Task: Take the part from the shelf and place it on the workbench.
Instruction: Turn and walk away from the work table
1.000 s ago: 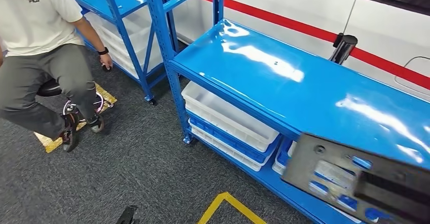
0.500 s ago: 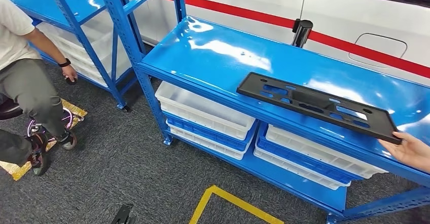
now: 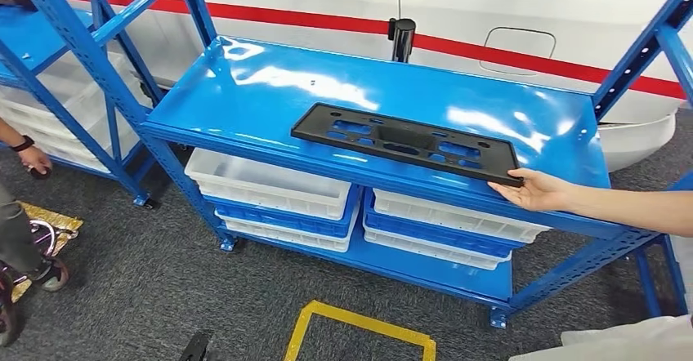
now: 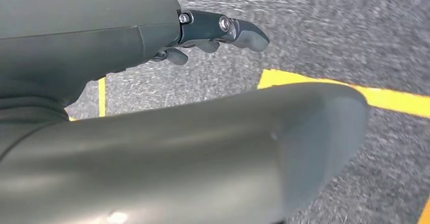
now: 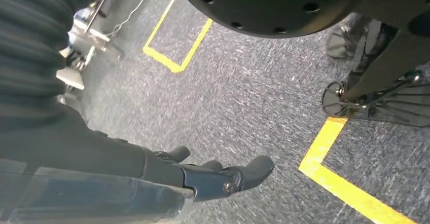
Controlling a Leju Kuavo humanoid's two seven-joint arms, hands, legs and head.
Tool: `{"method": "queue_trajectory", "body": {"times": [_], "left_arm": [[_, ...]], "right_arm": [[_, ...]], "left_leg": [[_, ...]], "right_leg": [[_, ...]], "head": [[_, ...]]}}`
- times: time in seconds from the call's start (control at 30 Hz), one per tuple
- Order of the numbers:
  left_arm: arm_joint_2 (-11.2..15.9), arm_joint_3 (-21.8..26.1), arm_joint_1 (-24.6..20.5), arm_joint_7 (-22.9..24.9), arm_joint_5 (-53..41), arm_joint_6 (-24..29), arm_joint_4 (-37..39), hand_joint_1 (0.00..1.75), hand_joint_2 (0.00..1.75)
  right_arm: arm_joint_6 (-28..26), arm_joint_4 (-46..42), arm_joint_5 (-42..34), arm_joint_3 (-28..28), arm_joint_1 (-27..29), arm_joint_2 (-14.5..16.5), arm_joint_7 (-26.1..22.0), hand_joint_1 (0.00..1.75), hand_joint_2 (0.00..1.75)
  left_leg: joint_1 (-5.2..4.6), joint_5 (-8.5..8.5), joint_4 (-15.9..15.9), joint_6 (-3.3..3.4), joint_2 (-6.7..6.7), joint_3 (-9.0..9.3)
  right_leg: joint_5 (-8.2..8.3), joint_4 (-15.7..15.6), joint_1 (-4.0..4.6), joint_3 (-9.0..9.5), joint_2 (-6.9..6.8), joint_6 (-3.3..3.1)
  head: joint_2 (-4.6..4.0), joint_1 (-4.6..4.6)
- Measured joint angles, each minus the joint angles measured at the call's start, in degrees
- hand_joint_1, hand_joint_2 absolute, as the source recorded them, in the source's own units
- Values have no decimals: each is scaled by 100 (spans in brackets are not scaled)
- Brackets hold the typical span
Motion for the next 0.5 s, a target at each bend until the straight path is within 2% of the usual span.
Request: {"method": "queue_trajectory", "body": {"times": [0.07,0.1,0.13,0.17,0.23,0.27,0.3,0.33,0.37,0.4,0.43,0.47,0.5], "left_arm": [[20,10,0,-6,-4,-4,1,0,0],[27,14,-4,-8,-7,-5,2,0,0],[23,16,-11,-11,-8,-7,2,0,0],[22,17,-19,-14,-9,-5,2,0,0],[18,17,-26,-19,-20,-6,2,0,0],[17,19,-22,-20,-29,-7,2,0,0],[16,22,-13,-20,-39,-7,2,0,0],[16,25,-5,-20,-47,-8,2,0,0],[12,28,3,-19,-50,-8,2,0,0],[9,30,6,-19,-52,-8,2,0,0],[5,30,6,-19,-52,-9,2,0,0],[-3,30,5,-19,-52,-10,2,0,0],[-5,31,3,-19,-53,-10,1,0,0]], "right_arm": [[1,0,4,-5,-10,25,2,0,175],[1,1,4,-11,-10,33,2,0,175],[1,1,4,-20,-9,30,3,0,175],[1,1,4,-30,-4,30,5,0,175],[-1,1,6,-45,-5,14,12,0,175],[-1,1,8,-48,-12,4,15,0,175],[-1,0,11,-50,-18,-5,17,0,175],[-1,0,13,-52,-23,-12,20,0,175],[-1,-1,16,-53,-22,-19,21,0,175],[-1,-1,18,-55,-16,-26,22,0,175],[-2,-1,20,-56,-10,-35,22,0,175],[-2,-1,25,-57,-5,-48,24,0,175],[-3,-1,31,-59,-6,-52,25,0,175]], "left_leg": [[-31,167,-473,115,-216,201],[-52,163,-519,144,-226,213],[-71,188,-560,163,-154,218],[-66,232,-629,170,-79,242],[-42,331,-791,188,70,294],[-29,365,-841,185,153,304],[-34,375,-854,190,234,295],[-37,381,-853,187,324,277],[-37,384,-851,179,413,263],[-35,386,-848,166,496,252],[-28,385,-842,145,568,247],[-18,375,-821,110,640,244],[-23,352,-780,62,705,235]], "right_leg": [[27,4,-7,-34,122,34],[46,2,-22,-60,179,67],[72,-18,-24,-85,241,107],[84,-10,-21,-114,223,135],[-27,199,9,-259,-24,147],[-175,490,1,-409,-202,131],[-354,865,-11,-602,-322,129],[-514,1254,-35,-787,-382,146],[-603,1520,-62,-907,-408,186],[-607,1590,-91,-916,-428,248],[-531,1430,-121,-806,-454,322],[-400,1064,-154,-583,-520,402],[-296,648,-174,-342,-656,456]], "head": [[0,16],[0,21],[0,19],[0,14],[0,31],[0,45],[0,57],[0,68],[0,71],[0,72],[0,75],[0,75],[0,85]]}}
